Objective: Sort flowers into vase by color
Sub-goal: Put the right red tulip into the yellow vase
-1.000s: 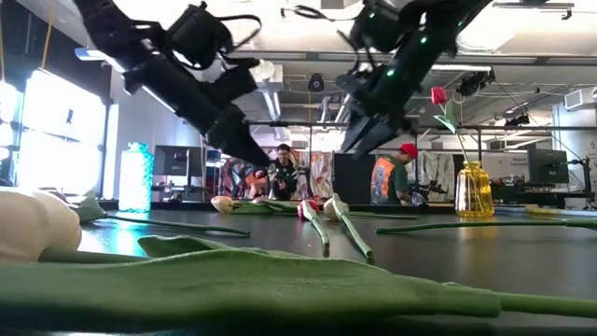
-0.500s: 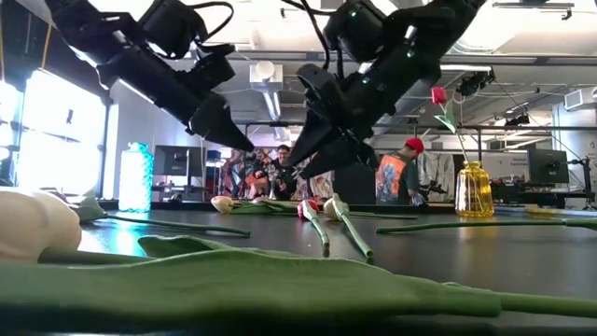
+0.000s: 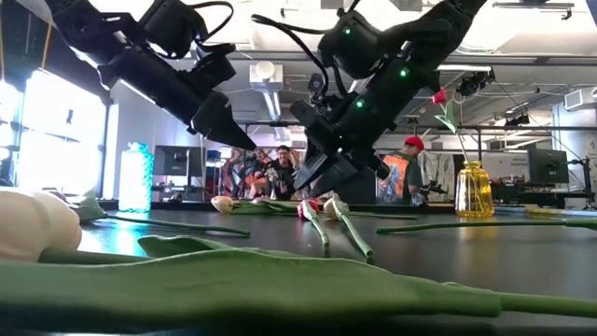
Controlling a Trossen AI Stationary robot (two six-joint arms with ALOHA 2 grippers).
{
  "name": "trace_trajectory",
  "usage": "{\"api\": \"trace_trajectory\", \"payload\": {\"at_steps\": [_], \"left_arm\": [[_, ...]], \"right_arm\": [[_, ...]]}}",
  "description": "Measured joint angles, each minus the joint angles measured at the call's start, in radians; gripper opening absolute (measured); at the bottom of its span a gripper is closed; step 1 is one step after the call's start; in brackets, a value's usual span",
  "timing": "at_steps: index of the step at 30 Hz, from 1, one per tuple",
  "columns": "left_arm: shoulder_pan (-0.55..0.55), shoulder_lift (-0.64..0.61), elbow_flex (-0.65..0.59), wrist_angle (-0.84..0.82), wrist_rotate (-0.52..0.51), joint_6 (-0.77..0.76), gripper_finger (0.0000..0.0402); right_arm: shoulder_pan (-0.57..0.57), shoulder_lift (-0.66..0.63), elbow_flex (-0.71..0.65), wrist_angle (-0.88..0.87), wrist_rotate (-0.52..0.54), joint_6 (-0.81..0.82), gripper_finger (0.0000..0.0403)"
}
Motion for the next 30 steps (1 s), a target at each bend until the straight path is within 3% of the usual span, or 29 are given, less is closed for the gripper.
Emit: {"api": "trace_trajectory", "payload": {"at_steps": [14, 17, 23, 30], "left_arm": [[-0.001, 0.0, 0.0, 0.006, 0.001, -0.008, 0.0144], [-0.001, 0.0, 0.0, 0.007, 0.001, -0.008, 0.0144], [-0.001, 0.0, 0.0, 0.008, 0.001, -0.007, 0.0144], [-0.002, 0.001, 0.0, 0.001, 0.001, -0.015, 0.0144]], "right_arm": [[-0.043, 0.088, 0.002, 0.021, -0.045, -0.01, 0.0148], [-0.044, 0.088, 0.002, 0.021, -0.041, -0.019, 0.0121], [-0.046, 0.09, 0.001, 0.027, -0.043, -0.043, 0.0014], [-0.043, 0.084, 0.0, 0.139, -0.024, -0.067, 0.0008]]}}
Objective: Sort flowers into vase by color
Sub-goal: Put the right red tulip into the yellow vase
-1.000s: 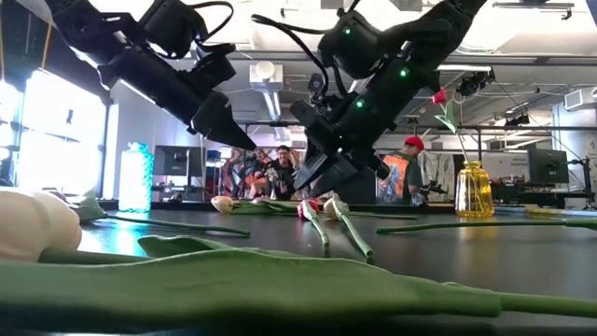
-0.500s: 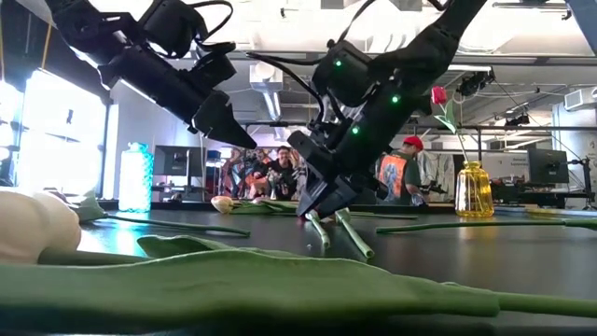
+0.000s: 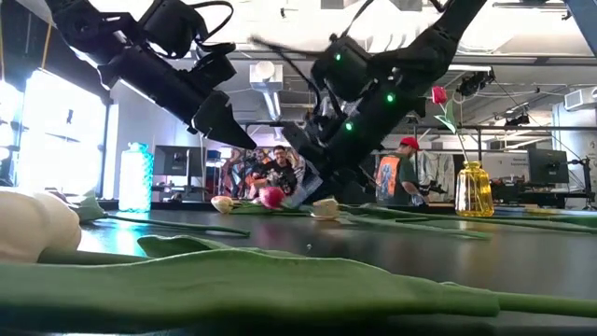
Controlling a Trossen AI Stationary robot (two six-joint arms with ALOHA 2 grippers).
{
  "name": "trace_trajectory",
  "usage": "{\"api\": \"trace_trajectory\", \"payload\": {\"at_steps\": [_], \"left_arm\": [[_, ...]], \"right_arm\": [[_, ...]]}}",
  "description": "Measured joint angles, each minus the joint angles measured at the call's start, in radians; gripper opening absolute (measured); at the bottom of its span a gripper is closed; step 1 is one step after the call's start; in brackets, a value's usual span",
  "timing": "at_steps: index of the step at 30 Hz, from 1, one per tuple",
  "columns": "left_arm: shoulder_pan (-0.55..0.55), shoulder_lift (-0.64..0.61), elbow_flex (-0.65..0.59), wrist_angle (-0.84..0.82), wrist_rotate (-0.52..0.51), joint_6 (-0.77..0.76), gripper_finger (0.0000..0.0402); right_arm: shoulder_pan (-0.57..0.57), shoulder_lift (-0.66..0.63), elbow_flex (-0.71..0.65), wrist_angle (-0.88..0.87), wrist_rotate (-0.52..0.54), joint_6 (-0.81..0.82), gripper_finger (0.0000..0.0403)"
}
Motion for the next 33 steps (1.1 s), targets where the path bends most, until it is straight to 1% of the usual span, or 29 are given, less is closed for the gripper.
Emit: {"api": "trace_trajectory", "payload": {"at_steps": [3, 5, 8, 12, 19, 21, 23, 25, 28, 31, 33], "left_arm": [[0.0, 0.0, 0.0, -0.001, 0.0, 0.0, 0.0144], [0.0, 0.0, 0.0, -0.006, 0.0, 0.0, 0.0144], [0.0, 0.0, 0.0, -0.014, -0.001, 0.006, 0.0144], [0.0, 0.0, 0.0, -0.024, -0.001, 0.008, 0.0144], [0.001, 0.0, 0.0, -0.026, -0.001, 0.009, 0.0144], [0.0, 0.0, 0.0, -0.028, -0.001, 0.01, 0.0144], [0.001, 0.0, 0.0, -0.027, -0.001, 0.011, 0.0144], [0.001, 0.0, 0.0, -0.02, -0.001, 0.007, 0.0144], [0.0, 0.0, 0.0, 0.031, 0.012, -0.026, 0.0144], [-0.009, 0.013, 0.001, 0.12, 0.107, -0.055, 0.0144], [-0.024, 0.034, 0.001, 0.19, 0.195, -0.055, 0.0144]], "right_arm": [[0.008, -0.024, 0.0, 0.08, 0.009, -0.032, 0.0005], [0.016, -0.049, 0.0, 0.119, 0.037, -0.052, 0.0005], [0.033, -0.103, 0.0, 0.125, 0.126, -0.108, 0.0002], [0.068, -0.203, 0.0, 0.114, 0.337, -0.215, 0.0002], [0.151, -0.381, 0.0, 0.069, 0.778, -0.444, 0.0001], [0.175, -0.421, 0.0, 0.049, 0.88, -0.494, 0.0001], [0.195, -0.456, 0.0, 0.025, 0.949, -0.513, 0.0], [0.208, -0.484, 0.0, -0.005, 0.97, -0.49, 0.0], [0.223, -0.495, 0.0, -0.031, 0.927, -0.426, 0.0], [0.242, -0.487, 0.0, 0.009, 0.865, -0.433, 0.0], [0.253, -0.486, 0.0, 0.064, 0.82, -0.485, 0.0]]}}
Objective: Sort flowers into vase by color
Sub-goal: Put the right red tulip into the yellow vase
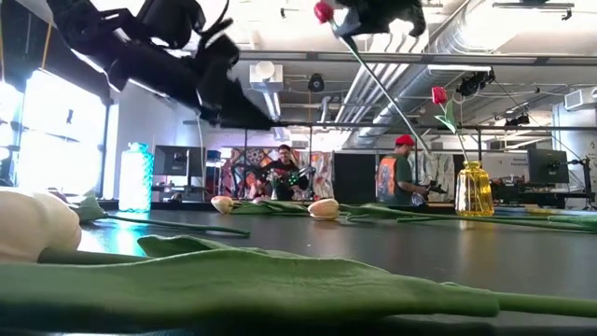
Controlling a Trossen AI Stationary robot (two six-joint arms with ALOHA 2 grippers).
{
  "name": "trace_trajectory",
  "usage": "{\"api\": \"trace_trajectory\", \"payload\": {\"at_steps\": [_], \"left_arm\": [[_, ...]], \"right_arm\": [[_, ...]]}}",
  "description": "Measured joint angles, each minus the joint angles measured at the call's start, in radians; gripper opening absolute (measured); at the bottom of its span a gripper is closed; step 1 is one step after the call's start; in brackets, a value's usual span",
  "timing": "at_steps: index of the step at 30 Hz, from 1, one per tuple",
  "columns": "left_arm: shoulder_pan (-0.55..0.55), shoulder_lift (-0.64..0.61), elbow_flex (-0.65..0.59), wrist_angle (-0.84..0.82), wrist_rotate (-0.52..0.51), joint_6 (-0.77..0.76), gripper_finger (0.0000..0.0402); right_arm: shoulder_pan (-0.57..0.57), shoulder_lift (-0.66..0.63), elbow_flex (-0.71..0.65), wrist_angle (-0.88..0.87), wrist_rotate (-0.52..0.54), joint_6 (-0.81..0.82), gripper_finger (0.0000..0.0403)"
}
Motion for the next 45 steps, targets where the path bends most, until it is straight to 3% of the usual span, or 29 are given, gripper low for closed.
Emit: {"api": "trace_trajectory", "payload": {"at_steps": [7, 13, 20, 31, 40, 45], "left_arm": [[-0.055, 0.125, 0.0, 0.328, 0.138, 0.0, 0.0144], [-0.08, 0.222, 0.0, 0.631, 0.323, -0.022, 0.0145], [-0.11, 0.331, 0.026, 0.821, 0.355, -0.06, 0.0146], [-0.142, 0.394, 0.085, 0.818, 0.357, -0.081, 0.014], [-0.143, 0.394, 0.085, 0.822, 0.362, -0.06, 0.0073], [-0.156, 0.394, 0.098, 0.82, 0.363, -0.059, 0.0061]], "right_arm": [[0.005, 0.0, 0.0, 0.183, -0.34, -0.075, 0.0], [0.018, 0.015, 0.0, 0.194, -0.368, -0.095, 0.0], [0.029, 0.066, 0.0, 0.265, -0.576, -0.126, 0.0], [0.1, 0.128, 0.0, 0.38, -0.526, -0.141, 0.0], [0.133, 0.128, 0.0, 0.403, -0.457, -0.174, 0.0], [0.121, 0.128, 0.0, 0.404, -0.457, -0.18, 0.0]]}}
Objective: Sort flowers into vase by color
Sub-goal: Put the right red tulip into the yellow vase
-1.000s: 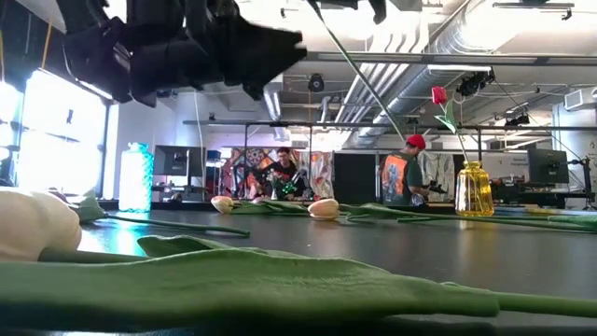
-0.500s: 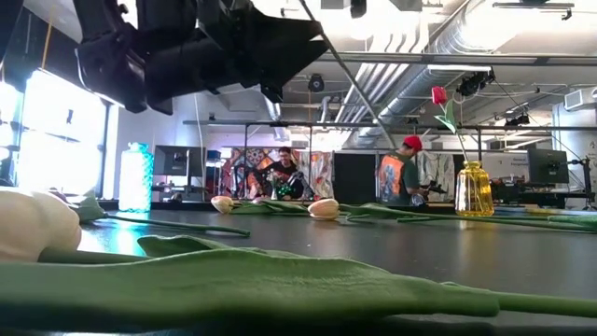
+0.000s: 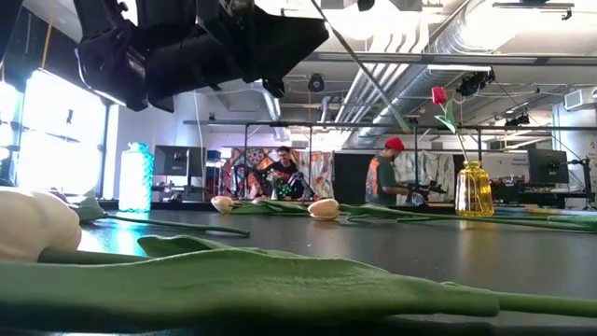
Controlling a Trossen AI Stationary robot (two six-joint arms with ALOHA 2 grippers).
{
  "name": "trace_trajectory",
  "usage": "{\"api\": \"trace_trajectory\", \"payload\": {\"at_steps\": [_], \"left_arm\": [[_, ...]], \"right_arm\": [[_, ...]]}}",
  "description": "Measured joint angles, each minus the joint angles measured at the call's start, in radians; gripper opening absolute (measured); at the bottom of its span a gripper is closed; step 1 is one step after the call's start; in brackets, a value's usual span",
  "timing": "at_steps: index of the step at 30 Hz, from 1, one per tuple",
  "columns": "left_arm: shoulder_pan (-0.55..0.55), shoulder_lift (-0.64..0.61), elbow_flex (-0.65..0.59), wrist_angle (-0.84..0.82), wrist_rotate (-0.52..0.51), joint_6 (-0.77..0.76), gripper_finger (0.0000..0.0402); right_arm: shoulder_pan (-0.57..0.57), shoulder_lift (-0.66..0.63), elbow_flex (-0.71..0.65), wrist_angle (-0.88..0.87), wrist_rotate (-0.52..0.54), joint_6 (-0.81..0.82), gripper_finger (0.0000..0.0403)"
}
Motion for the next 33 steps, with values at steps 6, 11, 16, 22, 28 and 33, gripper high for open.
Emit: {"api": "trace_trajectory", "payload": {"at_steps": [6, 11, 16, 22, 28, 33], "left_arm": [[-0.019, 0.0, 0.009, 0.0, 0.0, 0.028, 0.006], [-0.023, 0.0, 0.009, -0.002, 0.0, 0.035, 0.006], [-0.023, 0.0, 0.009, -0.007, -0.006, 0.028, 0.0051], [-0.022, 0.0, 0.009, -0.024, -0.009, 0.028, 0.0008], [-0.014, 0.0, 0.009, -0.061, -0.014, 0.028, 0.0002], [0.007, 0.0, 0.009, -0.111, -0.013, 0.025, 0.0001]], "right_arm": [[-0.016, 0.005, 0.0, 0.0, 0.0, -0.001, 0.0], [-0.016, 0.005, 0.0, 0.001, 0.0, -0.001, 0.0], [-0.016, 0.005, 0.0, -0.017, -0.047, -0.001, 0.0], [-0.016, 0.005, 0.0, -0.08, -0.092, 0.025, 0.0], [-0.014, 0.005, 0.0, -0.113, -0.09, 0.016, 0.0], [0.004, -0.004, 0.0, -0.179, -0.094, -0.034, 0.0021]]}}
